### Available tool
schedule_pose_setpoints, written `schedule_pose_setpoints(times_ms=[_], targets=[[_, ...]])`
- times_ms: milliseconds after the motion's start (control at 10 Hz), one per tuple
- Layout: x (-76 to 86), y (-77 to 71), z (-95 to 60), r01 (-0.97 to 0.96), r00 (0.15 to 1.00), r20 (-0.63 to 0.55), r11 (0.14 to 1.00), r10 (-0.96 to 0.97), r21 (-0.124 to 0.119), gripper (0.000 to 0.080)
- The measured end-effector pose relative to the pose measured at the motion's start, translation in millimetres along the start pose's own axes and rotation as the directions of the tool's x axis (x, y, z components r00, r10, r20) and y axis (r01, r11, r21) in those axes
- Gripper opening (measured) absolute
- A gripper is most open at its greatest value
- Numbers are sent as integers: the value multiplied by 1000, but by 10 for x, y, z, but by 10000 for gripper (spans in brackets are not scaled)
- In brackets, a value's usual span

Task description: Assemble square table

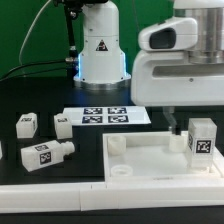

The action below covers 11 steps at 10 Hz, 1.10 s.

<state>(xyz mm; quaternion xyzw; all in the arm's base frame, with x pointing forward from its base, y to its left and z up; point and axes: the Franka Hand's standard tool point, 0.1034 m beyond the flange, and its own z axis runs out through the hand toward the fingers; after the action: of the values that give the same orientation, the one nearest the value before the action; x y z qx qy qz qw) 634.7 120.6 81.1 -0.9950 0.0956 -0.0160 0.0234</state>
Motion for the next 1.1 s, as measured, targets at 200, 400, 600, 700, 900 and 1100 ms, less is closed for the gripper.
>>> schedule_pose_setpoints(times_ms=[200, 400, 600, 700, 900, 1100], targets=[[13, 29, 3, -33, 999, 2, 999, 33, -2, 514], [10, 40, 13, -92, 996, 3, 996, 92, -3, 288], [10, 47, 18, -232, 973, 3, 973, 232, -4, 288], [10, 50, 20, -274, 962, 3, 962, 274, -5, 288], [-32, 34, 44, -519, 855, -9, 855, 519, -4, 288], [-17, 3, 48, -724, 689, 12, 689, 725, -24, 287]])
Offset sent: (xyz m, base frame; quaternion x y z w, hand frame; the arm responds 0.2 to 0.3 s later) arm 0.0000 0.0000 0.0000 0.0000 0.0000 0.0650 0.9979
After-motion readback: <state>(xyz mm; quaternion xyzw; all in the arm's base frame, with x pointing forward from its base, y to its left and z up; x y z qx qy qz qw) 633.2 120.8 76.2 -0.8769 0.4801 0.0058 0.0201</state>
